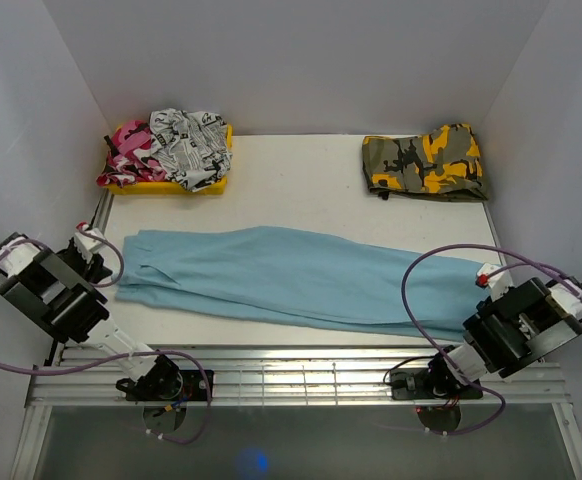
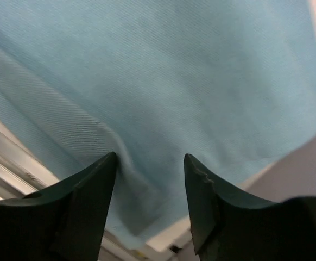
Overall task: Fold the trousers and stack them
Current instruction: Fold the trousers
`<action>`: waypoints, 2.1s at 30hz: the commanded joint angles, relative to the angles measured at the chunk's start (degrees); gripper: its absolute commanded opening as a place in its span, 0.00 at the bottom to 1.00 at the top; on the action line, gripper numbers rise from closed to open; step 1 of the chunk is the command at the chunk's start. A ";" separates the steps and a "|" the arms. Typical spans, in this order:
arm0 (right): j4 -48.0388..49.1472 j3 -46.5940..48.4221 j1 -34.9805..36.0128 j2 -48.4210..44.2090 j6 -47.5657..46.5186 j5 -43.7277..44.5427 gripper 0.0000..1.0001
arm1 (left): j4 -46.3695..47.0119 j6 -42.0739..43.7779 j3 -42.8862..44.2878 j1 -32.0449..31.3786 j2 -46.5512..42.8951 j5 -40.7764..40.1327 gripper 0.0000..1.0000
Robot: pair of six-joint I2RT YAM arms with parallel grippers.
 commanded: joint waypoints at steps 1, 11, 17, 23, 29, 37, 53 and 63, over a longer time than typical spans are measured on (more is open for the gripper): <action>2.57 7.19 2.52 -0.60 -17.94 -4.26 0.62 | -7.44 7.11 0.19 -0.21 -6.35 -0.31 0.56; -10.08 30.13 18.07 7.75 5.82 -6.57 0.90 | -7.90 -11.85 0.20 -12.24 -9.52 -5.41 0.65; -7.66 23.41 33.41 2.31 21.28 0.44 0.90 | 7.27 -30.47 -13.91 -22.53 -15.49 -13.75 0.64; 6.77 12.23 50.21 3.87 38.68 8.63 0.80 | 17.84 -46.64 -17.04 -24.82 -9.18 -21.14 0.53; 13.63 24.31 55.60 20.12 50.46 12.23 0.73 | 21.72 -58.70 -10.98 -25.09 -3.46 -18.69 0.48; 9.16 45.79 58.51 28.77 56.01 8.22 0.70 | 12.94 -64.26 -3.15 -26.41 -6.87 -9.37 0.49; 11.61 45.18 102.88 21.10 66.03 7.22 0.49 | -6.49 -35.35 15.49 -12.34 -0.65 -11.22 0.59; 20.57 47.38 115.90 34.28 75.52 15.22 0.45 | 3.27 -33.59 2.49 -12.17 -7.23 -9.20 0.61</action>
